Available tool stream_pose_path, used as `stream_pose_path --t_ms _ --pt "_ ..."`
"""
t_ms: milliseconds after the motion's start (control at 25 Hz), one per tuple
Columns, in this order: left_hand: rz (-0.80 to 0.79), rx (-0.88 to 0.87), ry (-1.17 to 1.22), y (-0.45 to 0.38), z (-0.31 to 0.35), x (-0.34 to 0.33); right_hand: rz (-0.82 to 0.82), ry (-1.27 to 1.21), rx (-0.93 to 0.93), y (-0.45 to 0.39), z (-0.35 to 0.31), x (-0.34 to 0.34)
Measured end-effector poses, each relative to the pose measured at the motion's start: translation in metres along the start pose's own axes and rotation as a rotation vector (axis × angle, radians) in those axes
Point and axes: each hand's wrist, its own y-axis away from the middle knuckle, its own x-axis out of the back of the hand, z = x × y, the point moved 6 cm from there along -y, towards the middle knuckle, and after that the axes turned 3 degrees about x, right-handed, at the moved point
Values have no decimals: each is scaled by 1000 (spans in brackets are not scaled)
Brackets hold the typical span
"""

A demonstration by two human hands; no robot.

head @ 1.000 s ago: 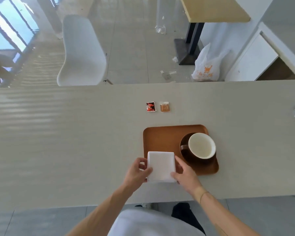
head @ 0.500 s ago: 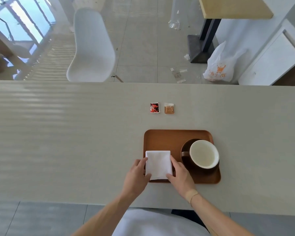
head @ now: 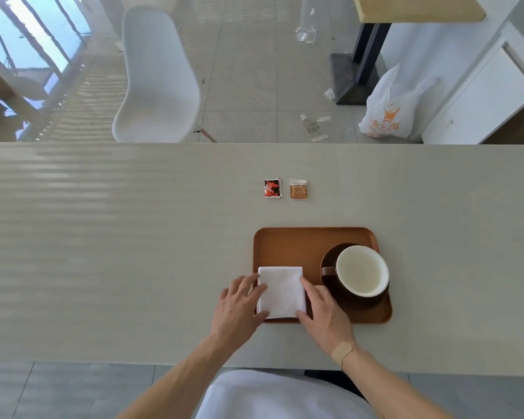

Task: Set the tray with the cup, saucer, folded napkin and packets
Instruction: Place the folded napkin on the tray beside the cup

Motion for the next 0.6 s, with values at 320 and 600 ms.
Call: stream_pose_path --t_ms 320,600 --pt "-42 -38 37 -6 -10 -7 53 47 44 8 -3 -2" --pt "-56 -55 62 -8 -12 -10 106 70 52 16 -2 3"
